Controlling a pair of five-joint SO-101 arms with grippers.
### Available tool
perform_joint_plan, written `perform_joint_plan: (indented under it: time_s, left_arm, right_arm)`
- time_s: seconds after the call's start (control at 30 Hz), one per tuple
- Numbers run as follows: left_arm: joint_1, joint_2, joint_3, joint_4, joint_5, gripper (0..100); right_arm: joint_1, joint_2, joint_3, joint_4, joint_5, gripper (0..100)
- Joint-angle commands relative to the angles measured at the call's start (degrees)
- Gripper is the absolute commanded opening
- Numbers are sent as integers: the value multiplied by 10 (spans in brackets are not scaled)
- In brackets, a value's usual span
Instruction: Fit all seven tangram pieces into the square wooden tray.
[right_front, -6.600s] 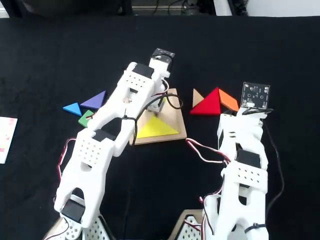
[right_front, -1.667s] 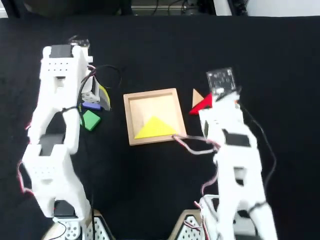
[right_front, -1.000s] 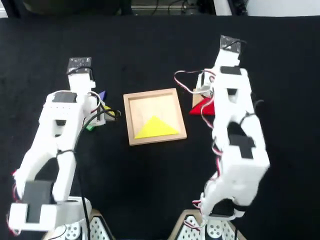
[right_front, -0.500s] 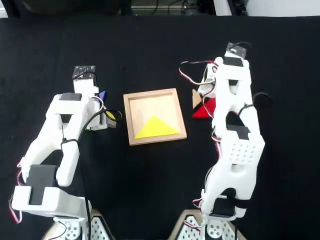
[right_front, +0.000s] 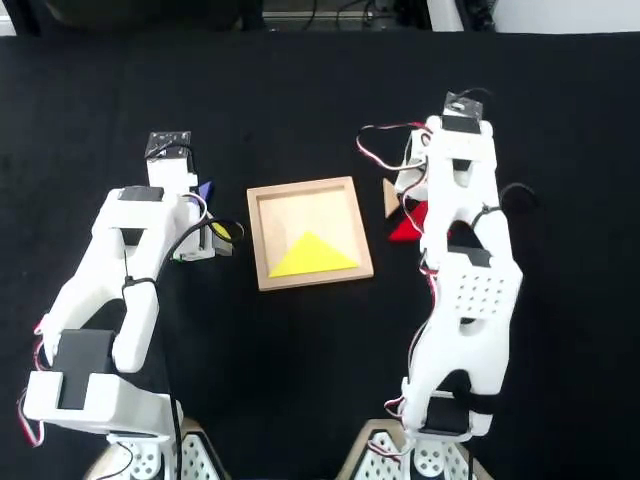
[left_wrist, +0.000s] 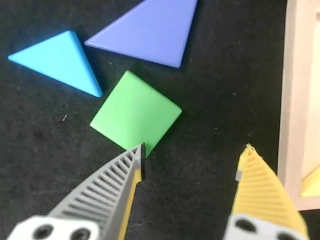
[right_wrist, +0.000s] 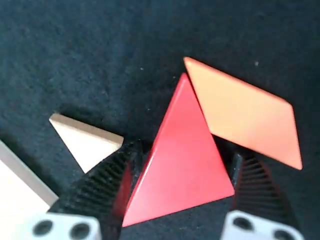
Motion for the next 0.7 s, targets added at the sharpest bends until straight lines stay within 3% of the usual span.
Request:
perform_joint_plan:
  time_s: [0.0, 0.13, 0.43, 0.67]
  left_arm:
    - [-2, -3, -28, 3, 2, 306]
    - [-3, -3, -28, 3, 2, 306]
    - [-1, -3, -28, 3, 2, 306]
    - [-1, -3, -27, 3, 2, 306]
  right_arm:
    - [-11, 44, -88, 40, 20, 214]
    - [-11, 85, -156, 75, 47, 81]
    - [-10, 118, -247, 99, 83, 9]
    - [-9, 117, -298, 142, 86, 11]
